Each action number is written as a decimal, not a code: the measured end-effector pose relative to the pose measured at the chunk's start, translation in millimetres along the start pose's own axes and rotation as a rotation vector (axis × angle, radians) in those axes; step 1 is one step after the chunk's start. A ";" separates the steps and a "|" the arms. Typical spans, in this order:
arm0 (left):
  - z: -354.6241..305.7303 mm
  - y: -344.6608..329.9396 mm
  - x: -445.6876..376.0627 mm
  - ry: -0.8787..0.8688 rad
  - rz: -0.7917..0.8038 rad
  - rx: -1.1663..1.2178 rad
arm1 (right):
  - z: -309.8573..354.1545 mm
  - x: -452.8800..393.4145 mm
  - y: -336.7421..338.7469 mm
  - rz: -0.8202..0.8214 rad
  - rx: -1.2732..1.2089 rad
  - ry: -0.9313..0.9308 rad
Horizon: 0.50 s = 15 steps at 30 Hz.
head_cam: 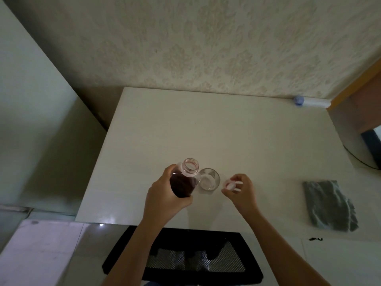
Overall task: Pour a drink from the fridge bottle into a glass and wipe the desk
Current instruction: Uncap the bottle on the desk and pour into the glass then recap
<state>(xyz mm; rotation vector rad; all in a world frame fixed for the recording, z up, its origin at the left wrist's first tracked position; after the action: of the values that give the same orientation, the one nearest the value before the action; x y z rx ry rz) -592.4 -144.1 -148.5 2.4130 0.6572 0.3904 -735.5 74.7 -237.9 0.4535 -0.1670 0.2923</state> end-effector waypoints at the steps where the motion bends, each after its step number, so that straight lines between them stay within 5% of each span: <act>1: 0.5 -1.1 -0.5 0.000 0.006 -0.003 | -13.6 -0.6 -2.5 0.007 0.034 -0.017; 15: 16.7 5.2 -0.6 0.057 -0.010 -0.028 | -58.6 2.1 -17.1 0.128 0.396 -0.017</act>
<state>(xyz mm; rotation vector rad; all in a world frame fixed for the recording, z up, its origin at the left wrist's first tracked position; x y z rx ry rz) -584.1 -155.9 -158.3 2.3791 0.6839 0.4623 -722.7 87.1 -296.4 0.8394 -0.1548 0.4500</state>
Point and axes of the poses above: each hand's wrist, its own x-axis away from the middle knuckle, its own y-axis out of the back of the hand, z = x × y, the point moved 9 cm from there along -x, towards the middle knuckle, and after that the axes turned 1 degree about y, right-handed, at the moved point
